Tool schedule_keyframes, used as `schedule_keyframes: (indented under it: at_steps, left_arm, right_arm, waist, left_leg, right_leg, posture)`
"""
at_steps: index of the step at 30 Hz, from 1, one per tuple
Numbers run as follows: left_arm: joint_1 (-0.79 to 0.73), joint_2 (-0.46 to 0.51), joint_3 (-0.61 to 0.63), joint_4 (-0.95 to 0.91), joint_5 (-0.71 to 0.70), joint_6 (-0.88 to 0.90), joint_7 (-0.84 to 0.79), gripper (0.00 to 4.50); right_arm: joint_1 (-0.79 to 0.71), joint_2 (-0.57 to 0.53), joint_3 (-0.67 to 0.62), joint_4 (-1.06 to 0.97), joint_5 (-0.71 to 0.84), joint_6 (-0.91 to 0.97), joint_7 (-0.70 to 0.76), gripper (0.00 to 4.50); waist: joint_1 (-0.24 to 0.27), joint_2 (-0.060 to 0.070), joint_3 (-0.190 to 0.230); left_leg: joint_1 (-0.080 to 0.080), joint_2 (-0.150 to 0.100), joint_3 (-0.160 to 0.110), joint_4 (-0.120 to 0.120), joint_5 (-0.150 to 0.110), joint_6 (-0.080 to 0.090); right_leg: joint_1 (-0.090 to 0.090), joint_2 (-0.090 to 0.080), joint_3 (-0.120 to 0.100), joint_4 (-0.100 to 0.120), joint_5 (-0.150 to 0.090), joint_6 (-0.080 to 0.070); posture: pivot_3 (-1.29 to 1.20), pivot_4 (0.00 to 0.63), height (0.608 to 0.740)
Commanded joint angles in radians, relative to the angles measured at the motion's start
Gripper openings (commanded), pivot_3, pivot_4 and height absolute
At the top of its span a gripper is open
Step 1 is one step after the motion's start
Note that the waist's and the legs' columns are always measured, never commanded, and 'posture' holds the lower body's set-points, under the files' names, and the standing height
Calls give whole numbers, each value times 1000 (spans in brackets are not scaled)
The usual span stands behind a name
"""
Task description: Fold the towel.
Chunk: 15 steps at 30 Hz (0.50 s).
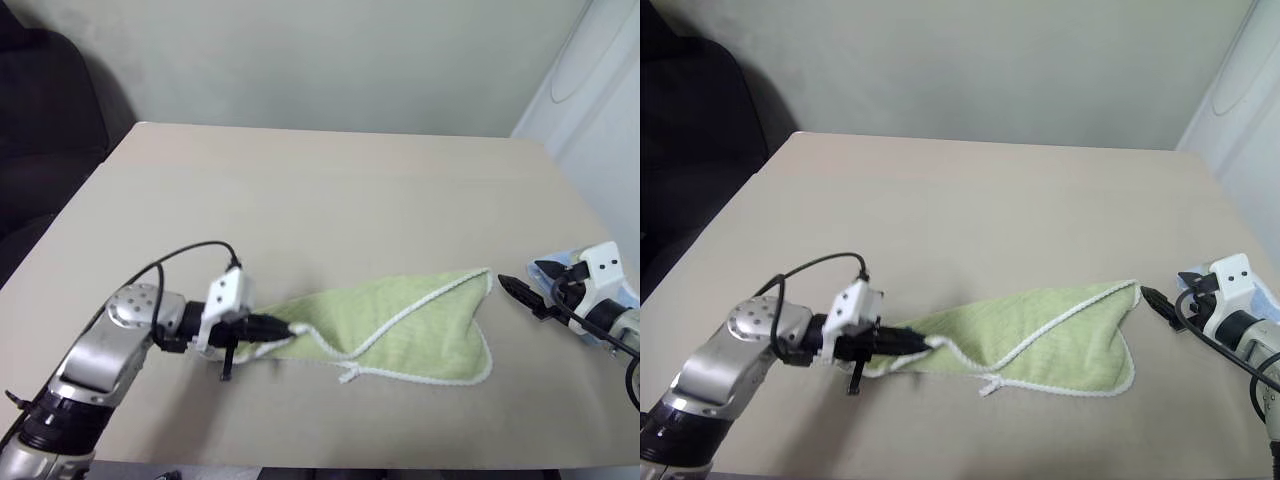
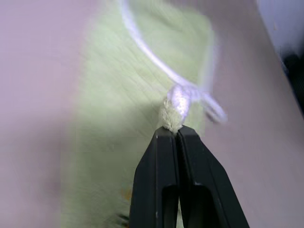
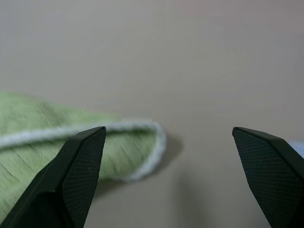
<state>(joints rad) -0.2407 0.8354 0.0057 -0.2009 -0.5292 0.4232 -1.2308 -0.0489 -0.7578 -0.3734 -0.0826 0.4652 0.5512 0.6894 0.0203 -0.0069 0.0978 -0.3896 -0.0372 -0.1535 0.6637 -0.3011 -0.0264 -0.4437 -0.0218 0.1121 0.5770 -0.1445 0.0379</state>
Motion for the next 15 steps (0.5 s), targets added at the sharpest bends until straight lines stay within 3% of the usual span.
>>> schedule_keyframes:
  at_steps: [1, 5, 15]
  left_arm:
    - [-65, -62, 98, 82, -52, 54, 120, 21]
    - [-121, -118, 156, 160, -70, 90, 204, 21]
    - [-113, -139, 152, 198, -4, 24, 234, 21]
  right_arm:
    - [-79, -15, 22, 102, -21, -36, 35, 4500]
    - [-166, 1, 70, 196, -40, -56, 57, 4500]
    - [-332, 29, 203, 443, -127, -155, 143, 4500]
  waist:
    - [0, 1, 1]
    - [-2, 1, 1]
    - [5, 0, 1]
  left_leg:
    - [1, 0, 1, 0, 1, 0]
    - [2, 0, 3, 0, 6, 5]
    - [6, 0, 2, 0, 10, 11]
  right_leg:
    - [1, 0, 0, 0, 0, 0]
    - [2, 0, 1, 1, 1, 0]
    - [5, 0, 0, 0, 2, 2]
  posture:
    - [0, 150, 740]
    - [0, 150, 740]
    - [0, 150, 740]
